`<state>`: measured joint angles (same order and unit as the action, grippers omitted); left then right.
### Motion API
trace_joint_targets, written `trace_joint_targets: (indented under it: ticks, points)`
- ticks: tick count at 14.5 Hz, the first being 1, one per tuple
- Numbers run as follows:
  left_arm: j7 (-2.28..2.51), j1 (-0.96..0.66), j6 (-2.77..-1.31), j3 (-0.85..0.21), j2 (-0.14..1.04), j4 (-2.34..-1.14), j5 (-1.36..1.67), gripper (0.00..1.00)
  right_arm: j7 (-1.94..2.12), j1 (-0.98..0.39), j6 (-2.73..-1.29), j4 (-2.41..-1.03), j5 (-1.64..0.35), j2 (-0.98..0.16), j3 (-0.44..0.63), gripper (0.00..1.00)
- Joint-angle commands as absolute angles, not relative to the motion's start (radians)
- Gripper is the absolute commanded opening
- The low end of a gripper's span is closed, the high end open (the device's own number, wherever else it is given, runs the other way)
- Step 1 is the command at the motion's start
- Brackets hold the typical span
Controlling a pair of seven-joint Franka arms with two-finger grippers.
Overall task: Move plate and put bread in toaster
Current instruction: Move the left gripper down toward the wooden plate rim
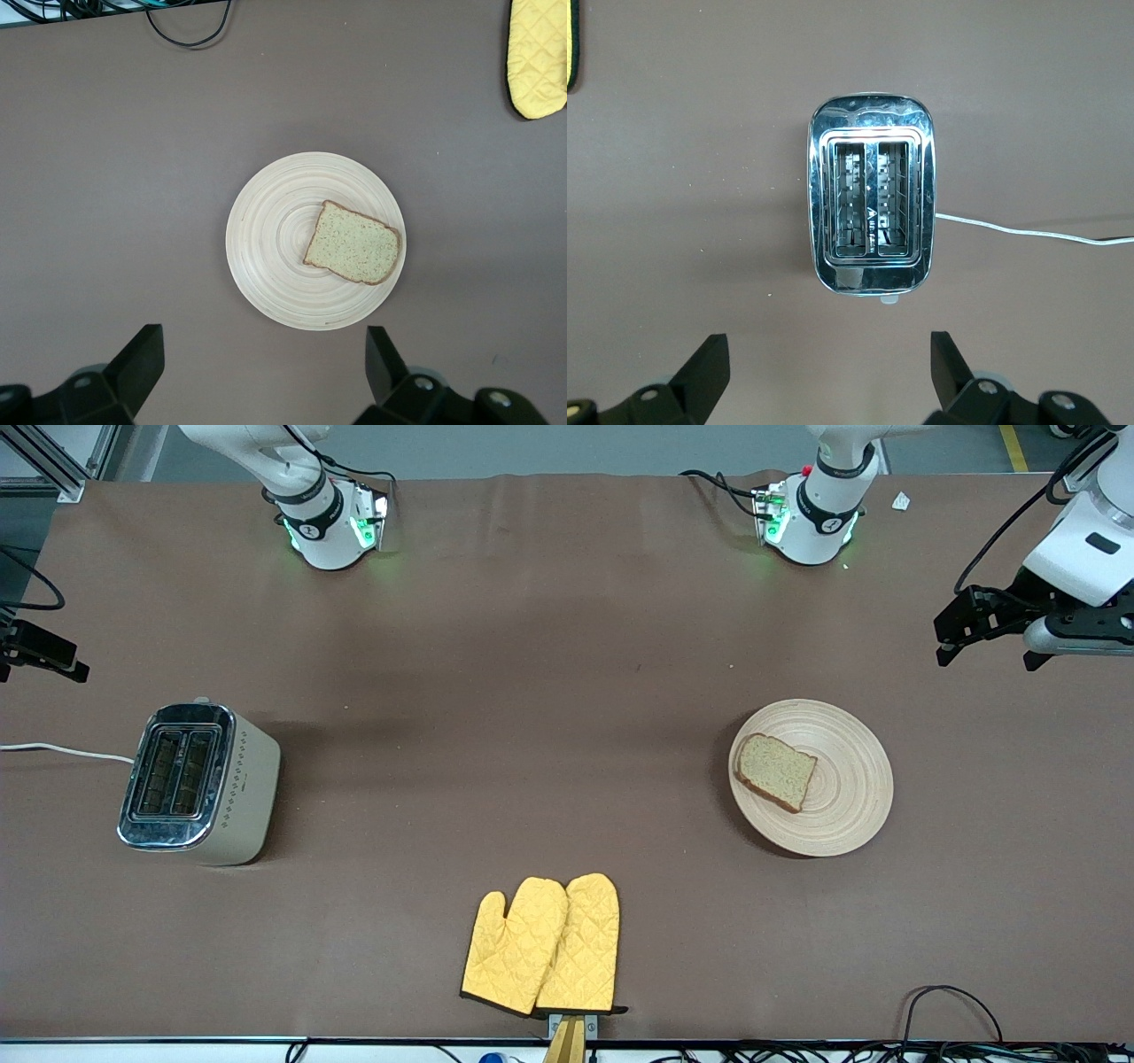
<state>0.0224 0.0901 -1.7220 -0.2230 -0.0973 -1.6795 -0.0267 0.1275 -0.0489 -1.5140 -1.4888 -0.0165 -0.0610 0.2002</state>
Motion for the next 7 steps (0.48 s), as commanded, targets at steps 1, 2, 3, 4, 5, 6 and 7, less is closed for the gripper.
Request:
trace_joint_targets:
  ticks: [1,2,3,4,5,6,7]
  points:
    - [0.034,0.094,-1.71,-0.23,-0.098,-1.672,-0.038,1.0,0.138,-0.041,-1.506,-1.482,-0.029,-0.061,0.198,1.0]
    - [0.037,0.092,-1.709,-0.23,-0.095,-1.666,-0.038,1.0,0.138,-0.04,-1.506,-1.483,-0.034,-0.061,0.198,1.0]
    - [0.041,0.092,-1.709,-0.23,-0.095,-1.667,-0.038,1.0,0.138,-0.041,-1.506,-1.483,-0.041,-0.061,0.198,1.0]
    - [0.038,0.097,-1.709,-0.23,-0.092,-1.669,-0.032,1.0,0.138,-0.041,-1.506,-1.482,-0.043,-0.061,0.198,1.0]
    - [0.034,0.101,-1.709,-0.227,-0.078,-1.667,-0.031,1.0,0.138,-0.041,-1.506,-1.482,-0.043,-0.061,0.198,1.0]
    - [0.017,0.101,-1.706,-0.224,-0.049,-1.664,-0.041,1.0,0.138,-0.041,-1.505,-1.483,-0.043,-0.061,0.198,1.0]
    - [-0.012,0.104,-1.701,-0.218,-0.043,-1.677,-0.031,1.0,0.138,-0.041,-1.505,-1.483,-0.043,-0.061,0.198,1.0]
